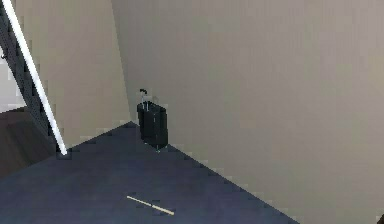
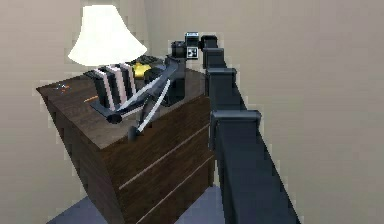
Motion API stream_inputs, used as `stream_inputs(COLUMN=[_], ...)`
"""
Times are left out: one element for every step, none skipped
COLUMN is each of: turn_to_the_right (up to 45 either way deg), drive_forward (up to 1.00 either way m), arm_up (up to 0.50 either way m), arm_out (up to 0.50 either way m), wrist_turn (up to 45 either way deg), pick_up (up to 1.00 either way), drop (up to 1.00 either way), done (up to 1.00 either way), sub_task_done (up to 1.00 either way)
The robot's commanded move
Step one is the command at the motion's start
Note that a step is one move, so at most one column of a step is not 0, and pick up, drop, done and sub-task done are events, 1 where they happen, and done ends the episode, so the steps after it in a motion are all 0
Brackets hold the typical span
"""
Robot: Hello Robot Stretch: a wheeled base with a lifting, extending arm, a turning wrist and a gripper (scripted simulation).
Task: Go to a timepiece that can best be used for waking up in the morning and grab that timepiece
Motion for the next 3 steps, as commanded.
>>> stream_inputs(turn_to_the_right=[0.0, 0.0, 0.0], drive_forward=[0.00, 0.00, 0.00], arm_up=[0.00, 0.00, 0.00], arm_out=[0.00, 0.00, 0.00], wrist_turn=[45.0, 45.0, 27.0], pick_up=[0.00, 0.00, 0.00], drop=[0.00, 0.00, 0.00], done=[0.00, 0.00, 0.00], sub_task_done=[0.00, 0.00, 0.00])
